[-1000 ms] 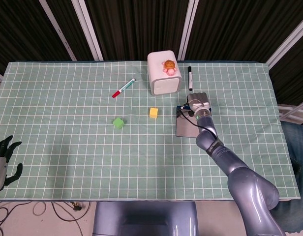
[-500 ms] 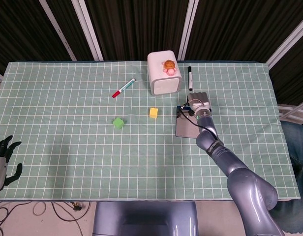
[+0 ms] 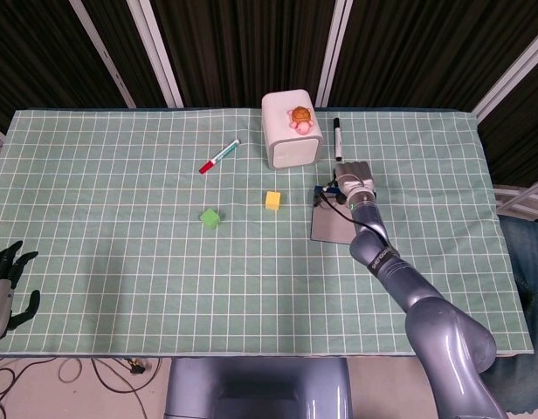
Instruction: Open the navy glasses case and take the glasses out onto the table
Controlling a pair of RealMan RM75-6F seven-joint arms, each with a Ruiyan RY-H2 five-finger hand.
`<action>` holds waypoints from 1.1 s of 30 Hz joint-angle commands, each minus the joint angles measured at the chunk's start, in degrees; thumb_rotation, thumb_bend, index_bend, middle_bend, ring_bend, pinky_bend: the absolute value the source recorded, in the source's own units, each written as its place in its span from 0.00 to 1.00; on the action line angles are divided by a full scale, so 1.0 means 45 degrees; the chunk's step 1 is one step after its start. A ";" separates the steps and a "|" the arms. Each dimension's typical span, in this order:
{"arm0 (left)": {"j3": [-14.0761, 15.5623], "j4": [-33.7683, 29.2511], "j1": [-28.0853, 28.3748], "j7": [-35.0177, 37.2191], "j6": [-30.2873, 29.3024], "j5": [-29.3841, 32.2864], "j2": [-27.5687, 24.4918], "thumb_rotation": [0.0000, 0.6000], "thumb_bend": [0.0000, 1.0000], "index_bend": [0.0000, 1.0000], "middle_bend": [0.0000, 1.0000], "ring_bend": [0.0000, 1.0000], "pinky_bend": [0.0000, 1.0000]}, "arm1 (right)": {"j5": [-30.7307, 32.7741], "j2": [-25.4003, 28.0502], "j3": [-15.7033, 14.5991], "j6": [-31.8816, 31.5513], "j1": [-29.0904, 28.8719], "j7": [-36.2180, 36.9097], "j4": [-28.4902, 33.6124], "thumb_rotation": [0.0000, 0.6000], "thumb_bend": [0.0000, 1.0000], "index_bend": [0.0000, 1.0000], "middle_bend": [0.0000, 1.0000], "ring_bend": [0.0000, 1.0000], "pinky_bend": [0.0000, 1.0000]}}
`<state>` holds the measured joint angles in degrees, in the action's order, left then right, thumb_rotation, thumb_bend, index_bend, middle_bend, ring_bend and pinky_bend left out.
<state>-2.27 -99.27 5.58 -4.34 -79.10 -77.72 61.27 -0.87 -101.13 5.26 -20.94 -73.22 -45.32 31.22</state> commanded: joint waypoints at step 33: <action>-0.0020 -0.0122 -0.0029 -0.0008 -0.0011 0.0118 -0.0029 1.00 0.46 0.16 0.00 0.00 0.02 | -0.7522 0.1456 0.1187 -0.2666 0.1405 0.4142 0.3286 1.00 0.46 0.50 0.52 0.39 0.24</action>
<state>-2.35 -99.82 5.45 -4.38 -79.15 -77.19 61.14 -33.89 -94.83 10.15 -32.27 -67.40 -27.33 45.28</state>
